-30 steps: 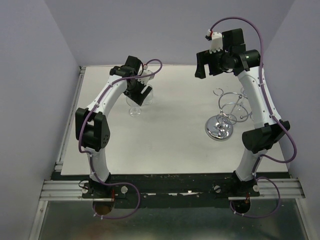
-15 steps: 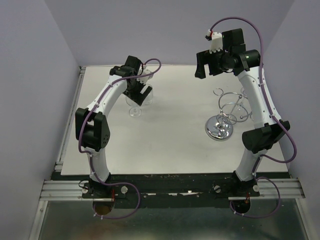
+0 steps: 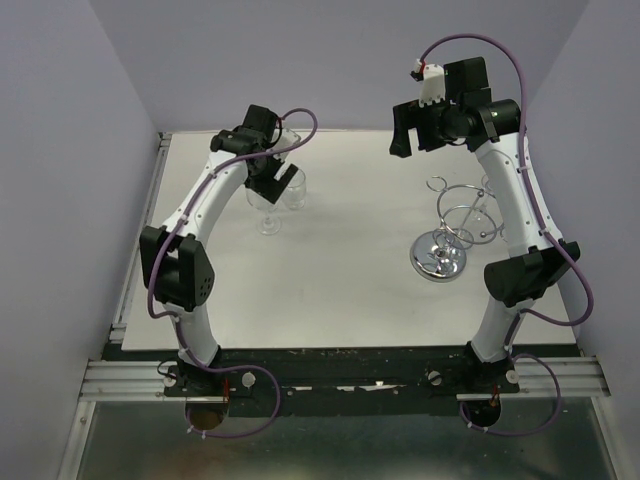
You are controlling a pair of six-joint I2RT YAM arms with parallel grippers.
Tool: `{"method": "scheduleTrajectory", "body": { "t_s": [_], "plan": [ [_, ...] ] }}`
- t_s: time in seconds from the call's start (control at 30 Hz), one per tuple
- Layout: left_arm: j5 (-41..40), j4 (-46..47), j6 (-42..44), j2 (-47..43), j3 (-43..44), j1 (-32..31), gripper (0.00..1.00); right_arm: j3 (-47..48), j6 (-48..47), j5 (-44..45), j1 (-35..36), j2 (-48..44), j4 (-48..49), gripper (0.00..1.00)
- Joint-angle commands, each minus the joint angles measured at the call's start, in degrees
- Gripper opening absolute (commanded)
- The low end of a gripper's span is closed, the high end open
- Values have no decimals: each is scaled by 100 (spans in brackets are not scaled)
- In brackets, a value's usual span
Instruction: Take the wine glass off the wine glass rack
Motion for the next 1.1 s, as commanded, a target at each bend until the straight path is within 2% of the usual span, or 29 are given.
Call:
{"method": "scheduleTrajectory", "body": {
  "t_s": [0.0, 0.07, 0.2, 0.4, 0.57, 0.63, 0.8, 0.87, 1.0, 1.07],
  "plan": [
    [-1147, 446, 256, -426, 311, 5, 99, -35, -43, 108, 7, -127, 45, 95],
    [-1369, 569, 450, -496, 504, 5, 99, -17, -69, 266, -2, -197, 97, 96],
    [-984, 710, 486, -751, 724, -13, 99, 18, -69, 346, -45, -311, 142, 96],
    [-632, 631, 152, -848, 444, -92, 99, -87, -113, 425, -46, -426, 133, 96],
    [254, 605, -103, -1137, 137, -267, 99, -192, -219, 609, -98, -671, 159, 96],
    [773, 684, -94, -1348, -109, -477, 99, -175, -193, 618, -299, -795, 168, 96],
    [1485, 1325, -112, -1981, -935, -1206, 99, -236, -219, 688, -1063, -1198, 194, 96],
    [1775, 1396, -129, -2087, -998, -1532, 99, -315, -245, 750, -1388, -1383, 203, 96],
    [2391, 1518, -270, -2061, -980, -1998, 99, -806, -263, 934, -2039, -1875, 203, 96],
    [2550, 1973, -314, -2201, -1251, -2209, 99, -1175, -324, 1057, -2312, -2217, 203, 96]
  ]
}}
